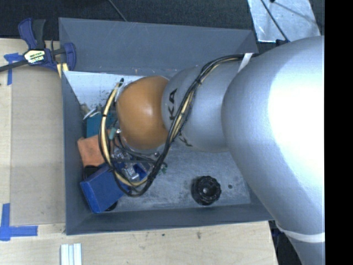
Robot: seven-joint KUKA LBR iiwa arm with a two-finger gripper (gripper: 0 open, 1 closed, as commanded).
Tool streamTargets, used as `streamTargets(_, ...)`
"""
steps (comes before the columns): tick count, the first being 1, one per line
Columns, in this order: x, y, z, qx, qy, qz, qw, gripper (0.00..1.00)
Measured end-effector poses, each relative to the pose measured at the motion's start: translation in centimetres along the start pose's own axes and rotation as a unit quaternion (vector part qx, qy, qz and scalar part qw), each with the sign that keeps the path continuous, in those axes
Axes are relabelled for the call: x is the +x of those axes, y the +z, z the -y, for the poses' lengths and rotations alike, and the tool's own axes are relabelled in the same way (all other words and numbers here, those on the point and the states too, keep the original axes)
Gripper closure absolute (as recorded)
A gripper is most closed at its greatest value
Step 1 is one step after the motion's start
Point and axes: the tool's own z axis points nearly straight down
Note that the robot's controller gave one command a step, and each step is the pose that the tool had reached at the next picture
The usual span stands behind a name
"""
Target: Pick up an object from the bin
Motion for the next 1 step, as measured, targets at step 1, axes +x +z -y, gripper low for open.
streamTargets(1,0.37,-0.02,0.05,-0.001,-0.002,0.0050,1.0000,1.00)
